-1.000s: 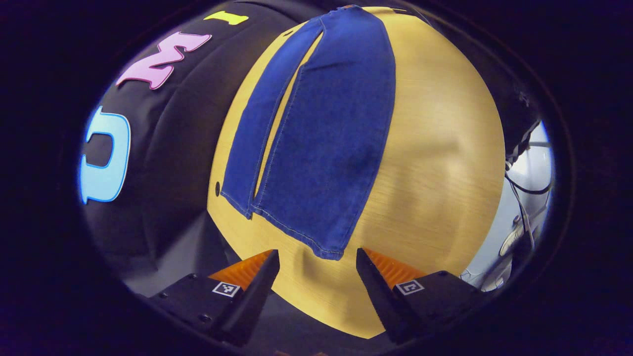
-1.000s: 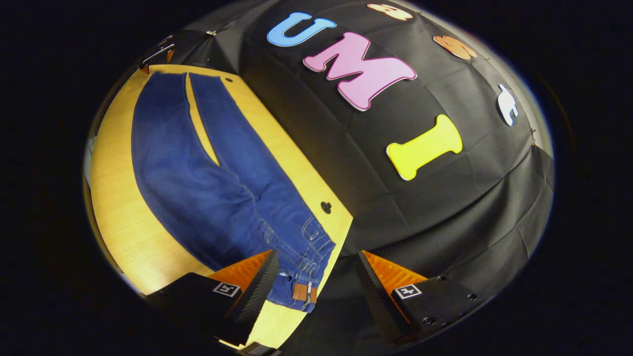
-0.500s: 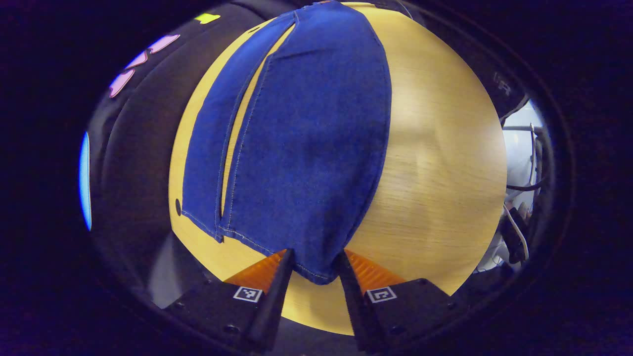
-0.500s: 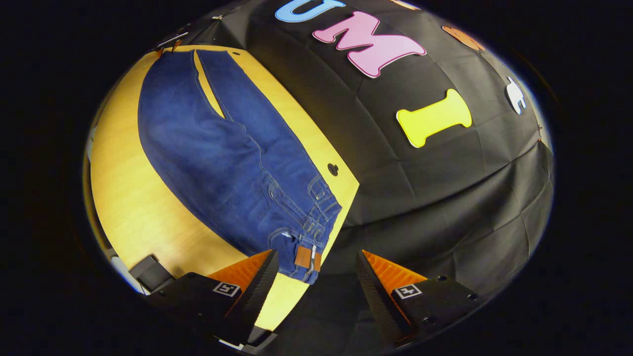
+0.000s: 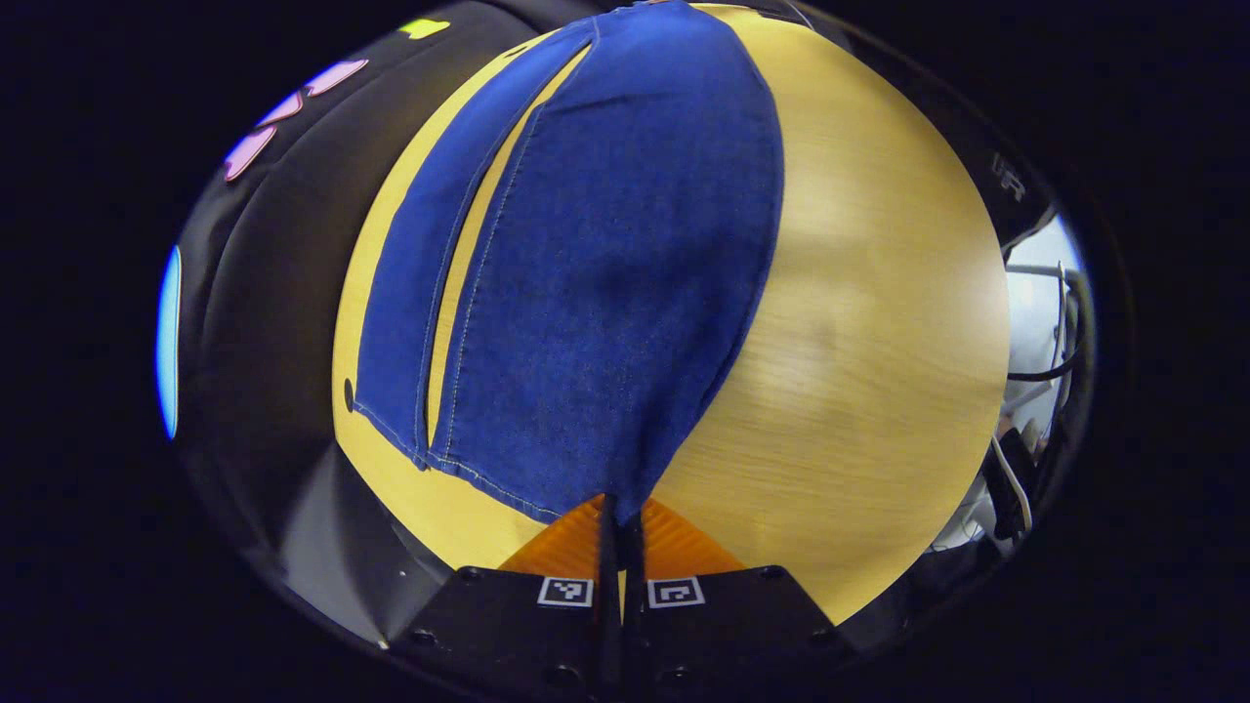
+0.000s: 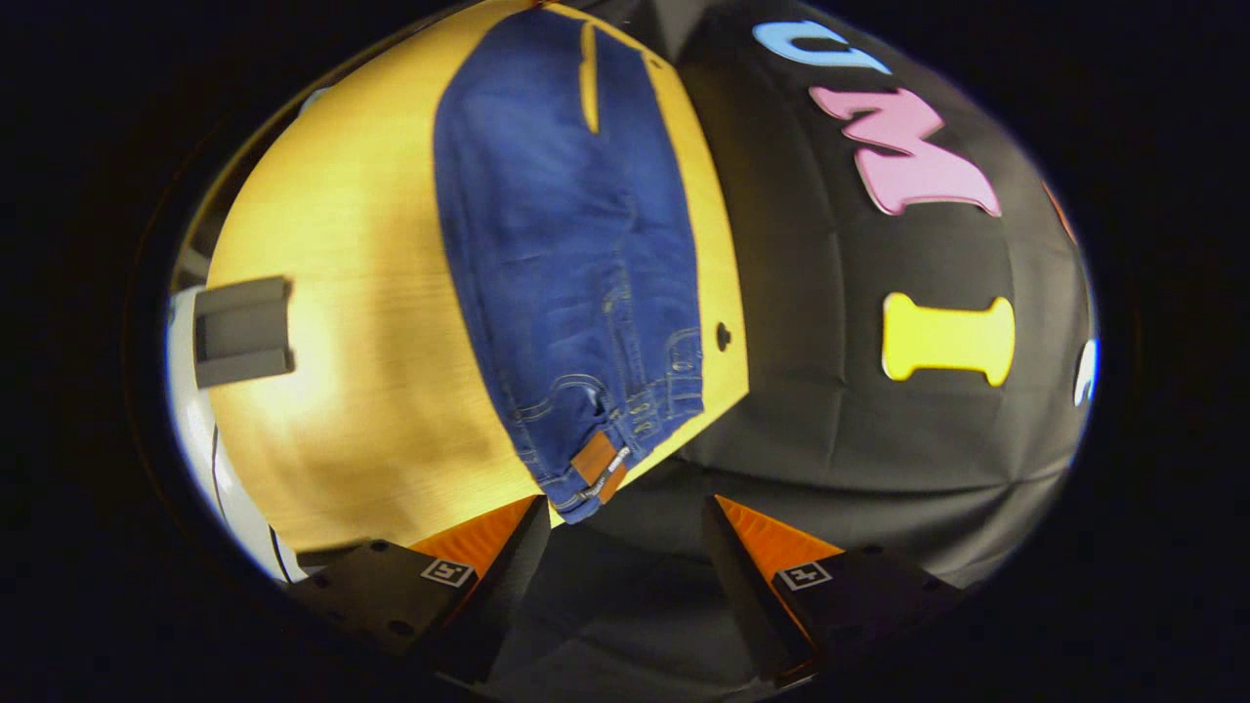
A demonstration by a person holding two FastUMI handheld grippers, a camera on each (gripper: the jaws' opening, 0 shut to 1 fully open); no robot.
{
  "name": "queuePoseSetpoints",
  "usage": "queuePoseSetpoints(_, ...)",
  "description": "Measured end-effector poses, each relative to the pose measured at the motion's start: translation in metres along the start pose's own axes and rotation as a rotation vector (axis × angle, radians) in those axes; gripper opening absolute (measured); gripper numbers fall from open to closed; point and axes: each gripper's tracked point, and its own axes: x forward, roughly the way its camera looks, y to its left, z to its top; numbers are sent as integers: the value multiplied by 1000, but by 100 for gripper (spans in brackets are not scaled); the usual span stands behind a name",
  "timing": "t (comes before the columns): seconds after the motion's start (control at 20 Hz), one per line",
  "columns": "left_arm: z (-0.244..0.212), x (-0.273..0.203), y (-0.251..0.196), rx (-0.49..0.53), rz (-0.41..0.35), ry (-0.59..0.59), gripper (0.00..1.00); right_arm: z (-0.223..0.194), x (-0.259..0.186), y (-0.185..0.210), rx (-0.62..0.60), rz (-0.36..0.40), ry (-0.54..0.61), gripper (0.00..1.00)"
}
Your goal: Grasp the waist and the cuffs of the jeans and fold them to make the two legs overlap; first hold the waist and fold one-third of the jeans toward the cuffs, then hold the cuffs and fold the remaining one-third in the same direction to finish folding.
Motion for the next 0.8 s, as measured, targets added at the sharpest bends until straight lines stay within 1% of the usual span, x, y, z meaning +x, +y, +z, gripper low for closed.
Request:
queuePoseSetpoints(0.1,4,0,-3,-7,-30,10,6,-7,17,7,-61,32,18,96)
queuePoseSetpoints(0.2,5,0,-3,-10,-56,24,6,-18,38,15,-97,70,53,96)
queuePoseSetpoints(0.35,7,-2,-4,-47,-52,31,6,-19,53,34,-157,153,49,96)
queuePoseSetpoints(0.4,5,-1,-1,-44,-42,29,6,-20,56,37,-172,164,55,96)
queuePoseSetpoints(0.5,4,1,1,-50,-14,32,6,-18,70,35,-188,163,60,96)
queuePoseSetpoints(0.55,4,1,2,-65,-4,33,6,-14,76,28,-206,139,54,96)
queuePoseSetpoints(0.65,4,2,1,-107,6,34,6,-11,86,26,-196,135,53,96)
queuePoseSetpoints(0.7,3,2,1,-123,8,32,10,-11,86,28,-186,140,52,96)
queuePoseSetpoints(0.75,4,3,1,-130,10,30,6,-11,86,35,-175,166,52,95)
queuePoseSetpoints(0.8,6,2,1,-132,14,31,6,-12,87,44,-171,192,54,85)
